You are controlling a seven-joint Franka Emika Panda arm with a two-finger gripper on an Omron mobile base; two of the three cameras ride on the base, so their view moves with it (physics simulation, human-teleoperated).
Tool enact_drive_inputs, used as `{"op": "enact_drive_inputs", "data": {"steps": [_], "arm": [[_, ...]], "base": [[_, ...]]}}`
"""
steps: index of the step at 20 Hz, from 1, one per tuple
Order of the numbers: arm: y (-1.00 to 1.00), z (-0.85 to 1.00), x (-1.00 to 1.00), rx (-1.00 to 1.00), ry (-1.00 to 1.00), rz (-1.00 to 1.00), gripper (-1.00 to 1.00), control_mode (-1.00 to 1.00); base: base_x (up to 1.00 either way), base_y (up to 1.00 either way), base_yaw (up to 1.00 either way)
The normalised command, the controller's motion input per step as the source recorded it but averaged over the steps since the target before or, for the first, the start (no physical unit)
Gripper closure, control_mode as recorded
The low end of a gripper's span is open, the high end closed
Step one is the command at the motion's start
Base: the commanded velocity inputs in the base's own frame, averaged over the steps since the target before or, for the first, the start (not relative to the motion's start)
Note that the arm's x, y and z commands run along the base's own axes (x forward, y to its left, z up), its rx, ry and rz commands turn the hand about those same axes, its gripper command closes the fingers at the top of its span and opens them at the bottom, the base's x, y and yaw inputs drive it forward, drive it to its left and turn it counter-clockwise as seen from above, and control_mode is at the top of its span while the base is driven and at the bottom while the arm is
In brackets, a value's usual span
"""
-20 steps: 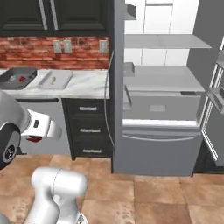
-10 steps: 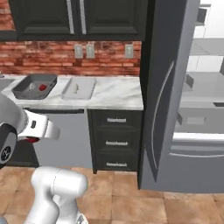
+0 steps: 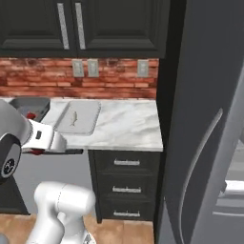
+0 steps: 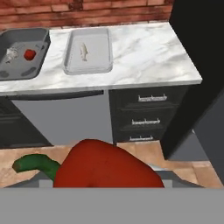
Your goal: Place one bell pepper and one fish in each tupperware on the nearby counter, to pack two identical lunches.
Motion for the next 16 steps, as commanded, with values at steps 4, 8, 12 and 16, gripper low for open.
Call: {"op": "enact_drive_inputs", "data": {"steps": [4, 8, 12, 16], "arm": [[0.0, 0.0, 0.0, 0.0, 0.0, 0.0, 1.0, 1.0], [0.0, 0.0, 0.0, 0.0, 0.0, 0.0, 1.0, 1.0], [0.03, -0.13, 0.06, -0.02, 0.06, -0.01, 1.0, -1.0], [0.01, -0.73, 0.21, -0.08, 0.17, -0.02, 1.0, -1.0]], "base": [[0.98, 0.59, 0.0], [0.81, 0.6, 0.0], [0.3, 0.23, -0.01], [0.0, 0.0, 0.0]]}}
